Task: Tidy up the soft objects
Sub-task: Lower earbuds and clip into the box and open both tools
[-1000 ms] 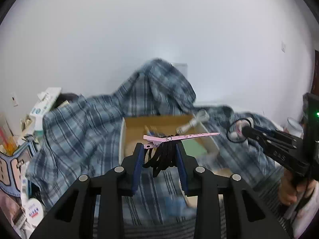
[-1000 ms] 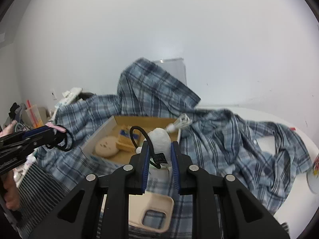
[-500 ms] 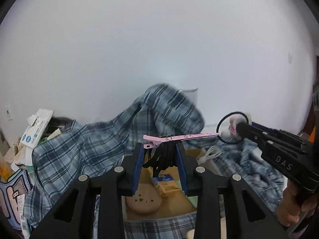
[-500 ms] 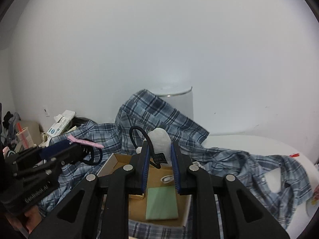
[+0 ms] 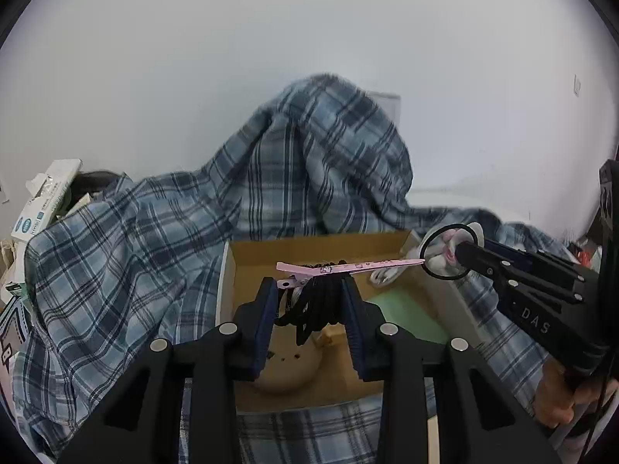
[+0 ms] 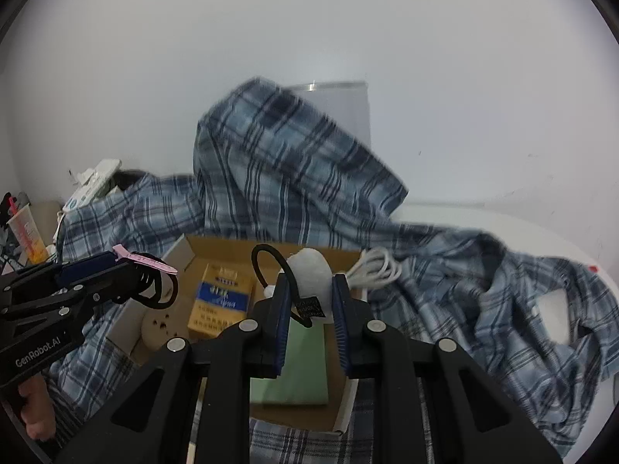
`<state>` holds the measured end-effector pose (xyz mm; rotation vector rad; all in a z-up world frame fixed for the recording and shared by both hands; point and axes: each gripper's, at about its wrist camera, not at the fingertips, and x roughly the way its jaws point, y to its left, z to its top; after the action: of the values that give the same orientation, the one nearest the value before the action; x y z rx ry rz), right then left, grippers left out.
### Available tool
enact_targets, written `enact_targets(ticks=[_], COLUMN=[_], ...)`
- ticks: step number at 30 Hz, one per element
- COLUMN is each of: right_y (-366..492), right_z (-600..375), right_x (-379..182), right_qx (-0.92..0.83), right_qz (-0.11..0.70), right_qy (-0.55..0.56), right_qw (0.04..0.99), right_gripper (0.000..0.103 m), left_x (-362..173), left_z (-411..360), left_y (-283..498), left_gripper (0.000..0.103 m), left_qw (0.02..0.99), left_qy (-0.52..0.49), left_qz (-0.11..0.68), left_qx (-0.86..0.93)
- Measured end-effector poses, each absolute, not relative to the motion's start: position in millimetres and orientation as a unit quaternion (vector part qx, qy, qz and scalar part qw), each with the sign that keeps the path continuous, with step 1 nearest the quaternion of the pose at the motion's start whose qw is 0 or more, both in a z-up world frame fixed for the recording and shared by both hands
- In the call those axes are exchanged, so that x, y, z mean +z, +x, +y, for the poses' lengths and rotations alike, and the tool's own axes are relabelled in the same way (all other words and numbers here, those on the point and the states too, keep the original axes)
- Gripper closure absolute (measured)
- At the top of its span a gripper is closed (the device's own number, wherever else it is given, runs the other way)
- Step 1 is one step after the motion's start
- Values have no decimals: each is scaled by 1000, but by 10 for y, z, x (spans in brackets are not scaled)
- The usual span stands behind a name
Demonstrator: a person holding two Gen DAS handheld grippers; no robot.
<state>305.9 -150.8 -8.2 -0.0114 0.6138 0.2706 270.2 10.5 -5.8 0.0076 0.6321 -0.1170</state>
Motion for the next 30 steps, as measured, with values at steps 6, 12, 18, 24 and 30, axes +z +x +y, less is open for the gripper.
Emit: enact_targets(ticks=[6,12,18,24,30], right_y=[3083,3076,3070,3032,2975], right_z=[-1454,-1421,-1447,-1462,-1509], right_x=[-195,-210,-199,-125,74], right_qx=[142,147,148,149,143], right_qz=[319,323,320,311,293], right_qy=[-16,-19,-12,-8,3], right_qw=[937,935,936,939,945], right_gripper=[84,81,52,51,51], left_x=[-232,-265,-156,-83,156], left_z=[133,109,146,167,148], left_y=[2819,2848,2792,2749,2624], left_gripper=[69,36,27,27,27], left_qw=[932,927,937,941,949], left_qy=[3,0,-5,-6,-10], left_qz=[355,367,344,332,308], left_qx=[-67,-70,-67,-64,-69])
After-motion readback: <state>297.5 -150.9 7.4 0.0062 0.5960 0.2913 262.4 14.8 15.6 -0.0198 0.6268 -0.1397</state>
